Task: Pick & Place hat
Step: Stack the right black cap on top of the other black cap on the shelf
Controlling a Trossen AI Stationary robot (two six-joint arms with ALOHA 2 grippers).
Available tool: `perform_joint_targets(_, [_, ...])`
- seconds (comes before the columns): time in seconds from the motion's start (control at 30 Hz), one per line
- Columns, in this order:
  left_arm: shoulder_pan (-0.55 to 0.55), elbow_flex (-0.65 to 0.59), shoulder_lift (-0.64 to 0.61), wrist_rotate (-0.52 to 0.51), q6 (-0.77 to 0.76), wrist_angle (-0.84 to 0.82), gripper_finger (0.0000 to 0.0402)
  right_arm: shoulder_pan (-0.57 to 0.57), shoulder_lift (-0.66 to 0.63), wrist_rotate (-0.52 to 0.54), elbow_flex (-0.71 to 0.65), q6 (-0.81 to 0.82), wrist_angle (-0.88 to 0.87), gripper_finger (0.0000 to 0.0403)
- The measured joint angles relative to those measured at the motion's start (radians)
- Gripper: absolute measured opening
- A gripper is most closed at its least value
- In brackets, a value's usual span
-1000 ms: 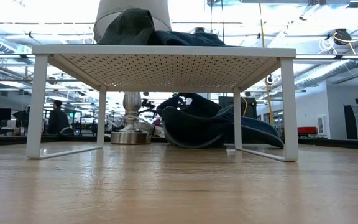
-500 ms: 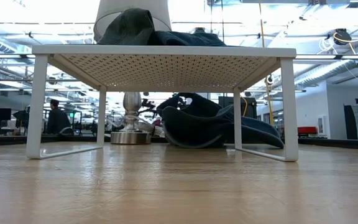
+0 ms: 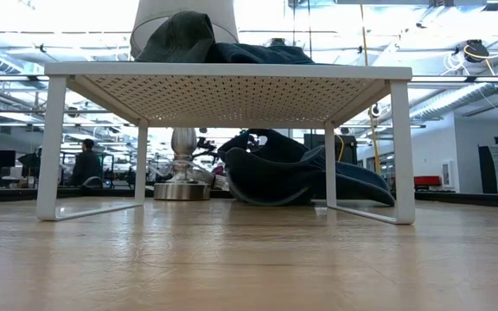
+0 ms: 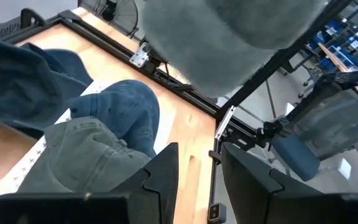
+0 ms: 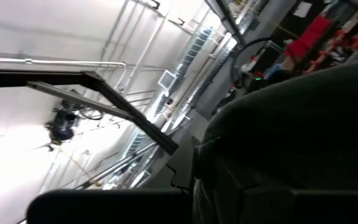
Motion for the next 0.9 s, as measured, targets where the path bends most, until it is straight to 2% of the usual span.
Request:
perform_joint_targets(0.13, [-0.015,0.000,-0.018,-0.022,0.013,0.000,0.0124,-0.036,0.027,-0.009,0.000,0.031,-0.008,0.0020])
perform_joint_targets(0.37, [-0.019,0.000,-0.032,-0.021,0.032,0.001,0.0124,-0.101,0.107,-0.086,0.000,0.115,0.022,0.0020])
perform_joint_targets(0.57, [-0.019,0.000,-0.038,-0.018,0.039,0.001,0.0124,-0.132,0.191,-0.135,0.000,0.182,0.126,0.0020])
perform_joint_targets(0.9, [-0.019,-0.001,-0.058,-0.017,0.050,0.005,0.0124,-0.182,0.300,-0.159,0.000,0.205,0.214,0.0020])
